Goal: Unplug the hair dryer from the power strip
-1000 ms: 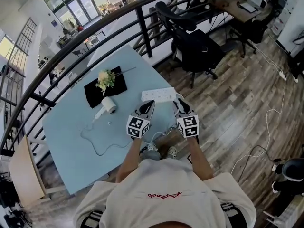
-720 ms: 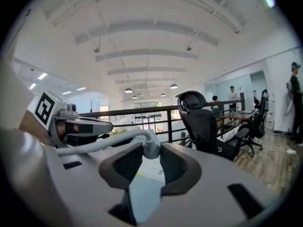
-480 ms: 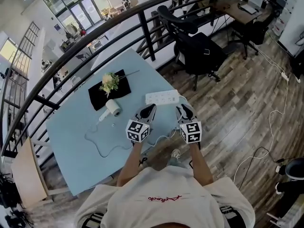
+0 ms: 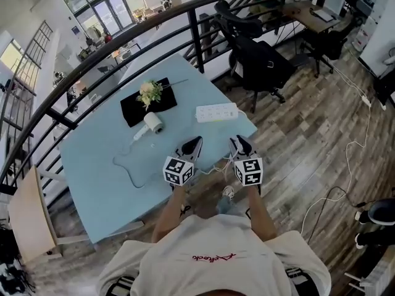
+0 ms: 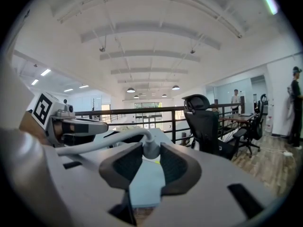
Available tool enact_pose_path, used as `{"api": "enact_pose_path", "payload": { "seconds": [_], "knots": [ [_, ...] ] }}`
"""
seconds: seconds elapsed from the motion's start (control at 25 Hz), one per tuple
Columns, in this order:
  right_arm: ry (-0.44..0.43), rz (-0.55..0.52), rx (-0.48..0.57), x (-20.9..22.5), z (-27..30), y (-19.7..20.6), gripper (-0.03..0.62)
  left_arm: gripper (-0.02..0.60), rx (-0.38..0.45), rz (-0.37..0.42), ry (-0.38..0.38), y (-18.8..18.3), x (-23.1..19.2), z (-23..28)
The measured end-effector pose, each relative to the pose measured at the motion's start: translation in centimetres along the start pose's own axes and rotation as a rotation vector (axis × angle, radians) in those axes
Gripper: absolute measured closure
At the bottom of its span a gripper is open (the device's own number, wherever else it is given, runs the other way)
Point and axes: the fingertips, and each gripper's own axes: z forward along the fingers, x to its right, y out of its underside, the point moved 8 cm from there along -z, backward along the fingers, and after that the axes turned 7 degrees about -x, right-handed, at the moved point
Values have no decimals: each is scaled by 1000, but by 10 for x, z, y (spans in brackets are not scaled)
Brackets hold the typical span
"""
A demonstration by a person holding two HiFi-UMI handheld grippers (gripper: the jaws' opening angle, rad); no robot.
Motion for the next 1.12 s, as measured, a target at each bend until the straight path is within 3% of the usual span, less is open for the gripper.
{"api": "enact_pose_path", "payload": {
  "seconds": [0.6,1.12],
  "knots": [
    [4,-63,11,-105,-116,36,470,574,55,27,31,22,73,-124],
    [2,-84,16,-162,-184,56,470,574,58,16,37,46,120,-197]
  ]
}}
